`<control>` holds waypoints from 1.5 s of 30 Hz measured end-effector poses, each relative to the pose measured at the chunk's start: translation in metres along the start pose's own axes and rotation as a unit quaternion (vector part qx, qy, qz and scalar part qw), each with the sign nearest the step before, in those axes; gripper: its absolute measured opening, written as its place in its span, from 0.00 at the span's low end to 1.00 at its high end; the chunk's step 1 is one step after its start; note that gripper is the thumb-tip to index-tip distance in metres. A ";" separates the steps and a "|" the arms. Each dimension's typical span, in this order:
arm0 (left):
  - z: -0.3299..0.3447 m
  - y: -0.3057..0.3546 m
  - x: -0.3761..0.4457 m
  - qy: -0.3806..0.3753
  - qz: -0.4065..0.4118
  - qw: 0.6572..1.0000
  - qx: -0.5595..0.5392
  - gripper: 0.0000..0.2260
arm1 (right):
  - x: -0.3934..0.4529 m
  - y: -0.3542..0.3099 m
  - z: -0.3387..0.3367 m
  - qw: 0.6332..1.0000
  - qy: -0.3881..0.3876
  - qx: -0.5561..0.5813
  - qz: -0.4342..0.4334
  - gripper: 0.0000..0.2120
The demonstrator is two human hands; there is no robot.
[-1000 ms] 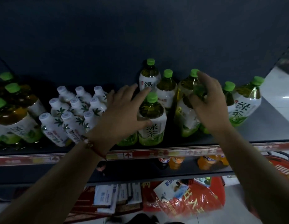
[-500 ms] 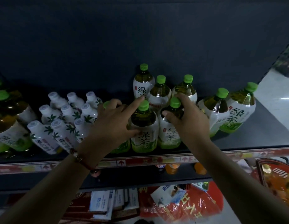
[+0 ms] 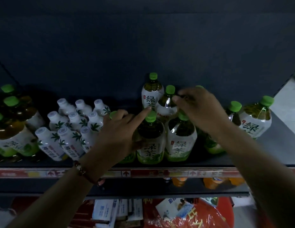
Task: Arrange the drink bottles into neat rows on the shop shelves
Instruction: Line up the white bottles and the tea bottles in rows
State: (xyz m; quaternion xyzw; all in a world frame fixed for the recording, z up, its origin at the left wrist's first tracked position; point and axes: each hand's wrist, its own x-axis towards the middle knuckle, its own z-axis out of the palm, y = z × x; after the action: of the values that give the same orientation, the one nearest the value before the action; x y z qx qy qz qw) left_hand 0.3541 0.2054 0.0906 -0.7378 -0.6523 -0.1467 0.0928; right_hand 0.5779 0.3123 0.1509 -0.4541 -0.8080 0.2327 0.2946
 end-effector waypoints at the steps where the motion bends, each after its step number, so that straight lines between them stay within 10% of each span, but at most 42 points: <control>1: 0.001 -0.001 0.000 0.002 0.001 1.000 0.001 0.40 | 0.020 -0.001 -0.003 1.000 -0.022 -0.009 -0.009 0.14; 6: -0.010 -0.006 -0.003 0.016 -0.073 0.981 -0.180 0.30 | 0.100 0.011 0.004 0.951 -0.252 -0.177 -0.038 0.21; 14: -0.004 -0.044 -0.039 0.067 -0.153 0.958 -0.232 0.26 | 0.118 -0.010 0.033 0.938 -0.224 -0.242 -0.109 0.19; 32: 0.000 -0.067 -0.036 0.047 -0.064 0.970 -0.229 0.30 | 0.115 -0.089 0.104 0.937 -0.267 -0.176 -0.141 0.15; 40: -0.015 -0.075 -0.009 0.001 0.002 0.984 -0.178 0.44 | 0.146 -0.082 0.068 0.963 -0.112 -0.245 -0.018 0.26; 45: -0.011 -0.076 0.005 -0.080 0.020 0.973 -0.215 0.45 | 0.158 -0.046 0.079 0.941 -0.159 -0.278 0.107 0.29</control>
State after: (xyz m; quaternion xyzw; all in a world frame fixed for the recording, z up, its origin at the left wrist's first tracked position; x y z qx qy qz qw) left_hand 0.2782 0.2166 0.0981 -0.7629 -0.5956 -0.2222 -0.1178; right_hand 0.4305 0.4192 0.1653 -0.5585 -0.8237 0.0983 -0.0021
